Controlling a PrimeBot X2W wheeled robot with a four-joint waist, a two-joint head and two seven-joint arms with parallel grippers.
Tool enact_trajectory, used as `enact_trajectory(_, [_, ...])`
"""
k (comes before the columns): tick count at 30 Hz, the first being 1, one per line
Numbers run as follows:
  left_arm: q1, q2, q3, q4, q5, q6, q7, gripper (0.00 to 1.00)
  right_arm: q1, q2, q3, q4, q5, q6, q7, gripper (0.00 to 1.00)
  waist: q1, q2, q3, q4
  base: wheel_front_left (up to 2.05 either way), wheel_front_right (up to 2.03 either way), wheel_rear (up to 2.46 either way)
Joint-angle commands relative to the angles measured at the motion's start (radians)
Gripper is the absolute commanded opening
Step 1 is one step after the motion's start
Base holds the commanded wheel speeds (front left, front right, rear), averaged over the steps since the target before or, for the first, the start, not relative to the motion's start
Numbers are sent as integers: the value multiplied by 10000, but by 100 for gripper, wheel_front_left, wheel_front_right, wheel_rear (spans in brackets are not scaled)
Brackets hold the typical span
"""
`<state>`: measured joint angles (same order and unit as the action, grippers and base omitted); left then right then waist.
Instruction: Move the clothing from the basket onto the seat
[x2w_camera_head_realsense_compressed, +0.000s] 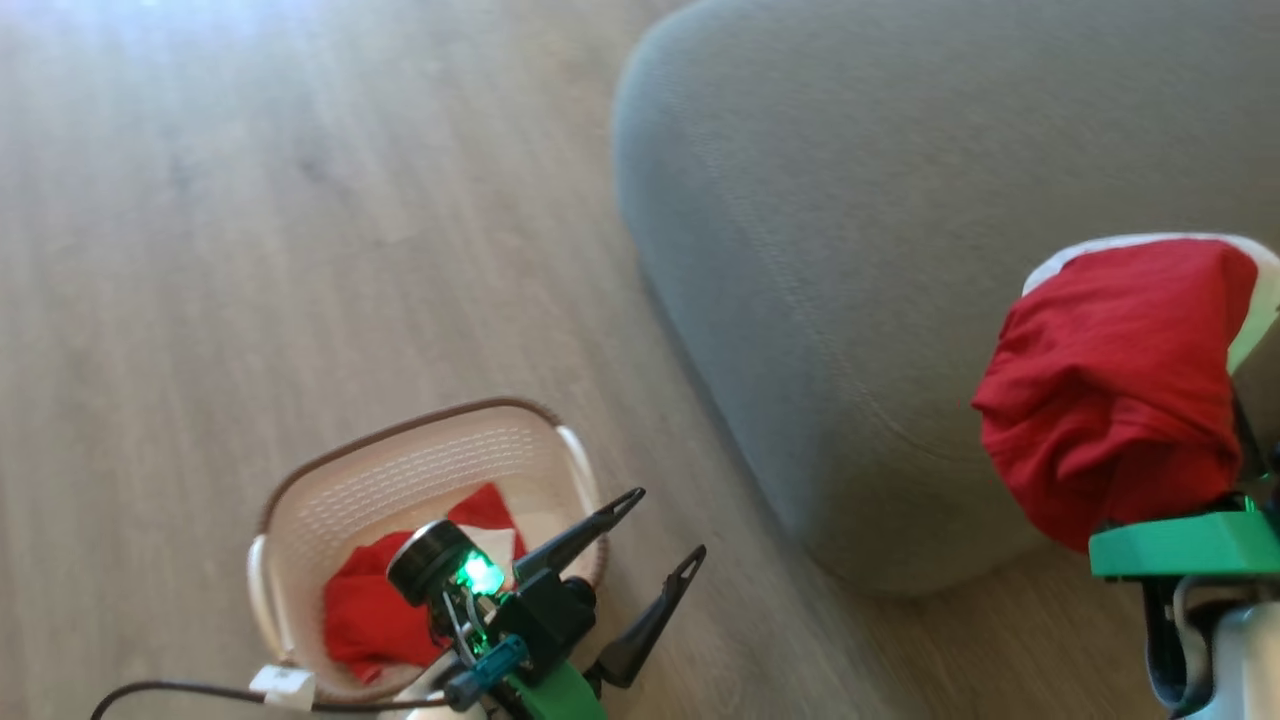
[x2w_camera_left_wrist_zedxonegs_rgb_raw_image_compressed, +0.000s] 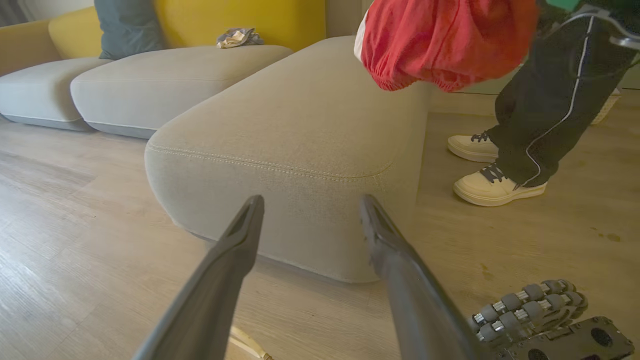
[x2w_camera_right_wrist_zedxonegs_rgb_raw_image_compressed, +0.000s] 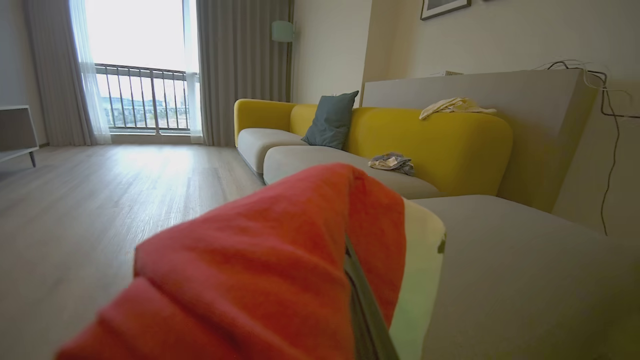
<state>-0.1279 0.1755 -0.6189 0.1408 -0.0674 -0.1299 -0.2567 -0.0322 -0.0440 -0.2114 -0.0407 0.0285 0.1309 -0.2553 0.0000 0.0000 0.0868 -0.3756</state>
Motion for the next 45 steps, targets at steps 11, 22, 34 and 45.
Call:
enact_trajectory(11, [-1148,309,-416,-210,-1,-8,-51,100,-173,-63,-519,-818,410,-2,-65,0,0,0,846,-1455,0,0,0])
enact_trajectory(22, [-1439,396,-609,-153,-125,-8,-51,100,-51,-62,-1020,-1041,625,-2,-65,0,0,0,968,-1560,0,0,0])
enact_trajectory(34, [-1502,784,-649,-325,41,-8,-51,100,-1224,-62,-1061,-1089,284,-2,-65,0,0,0,1704,-1641,0,0,0])
enact_trajectory(45, [-1386,2361,-544,-968,200,-8,-51,100,-4392,-536,-968,-152,916,-2,-65,0,0,0,3801,-1766,0,0,0])
